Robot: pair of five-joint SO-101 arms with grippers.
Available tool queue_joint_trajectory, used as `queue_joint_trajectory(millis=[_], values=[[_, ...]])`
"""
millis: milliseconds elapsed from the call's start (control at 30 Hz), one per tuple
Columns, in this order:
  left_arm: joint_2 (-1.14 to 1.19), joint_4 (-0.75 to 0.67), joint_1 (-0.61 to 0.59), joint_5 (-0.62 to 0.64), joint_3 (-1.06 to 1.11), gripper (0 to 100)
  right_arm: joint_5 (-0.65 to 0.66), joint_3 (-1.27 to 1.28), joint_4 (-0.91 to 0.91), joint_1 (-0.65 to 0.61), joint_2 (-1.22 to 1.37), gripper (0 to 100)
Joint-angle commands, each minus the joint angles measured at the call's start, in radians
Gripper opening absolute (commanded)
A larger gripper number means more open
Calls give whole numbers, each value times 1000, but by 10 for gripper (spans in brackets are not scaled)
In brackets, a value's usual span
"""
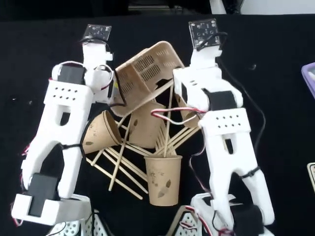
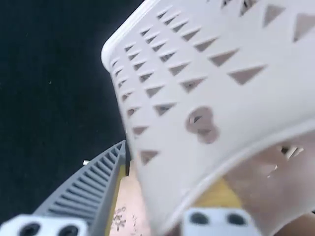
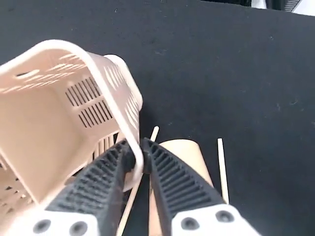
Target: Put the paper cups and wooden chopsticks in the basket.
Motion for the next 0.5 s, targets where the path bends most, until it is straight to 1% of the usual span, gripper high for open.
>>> queue_joint_trajectory(millis=[0, 100, 200, 400, 467], values=[[-25, -48, -44, 9, 84, 37, -5, 50, -21, 29, -28, 11], [-25, -87, -67, 51, 71, 33, -5, 88, -17, 29, -31, 11], [-17, -95, -108, 80, 8, 32, -5, 124, -14, 29, -53, 11], [-14, -86, -151, 75, -120, 34, -6, 186, -14, 2, -177, 11], [-12, -86, -151, 38, -143, 34, -6, 189, -15, -17, -209, 11]])
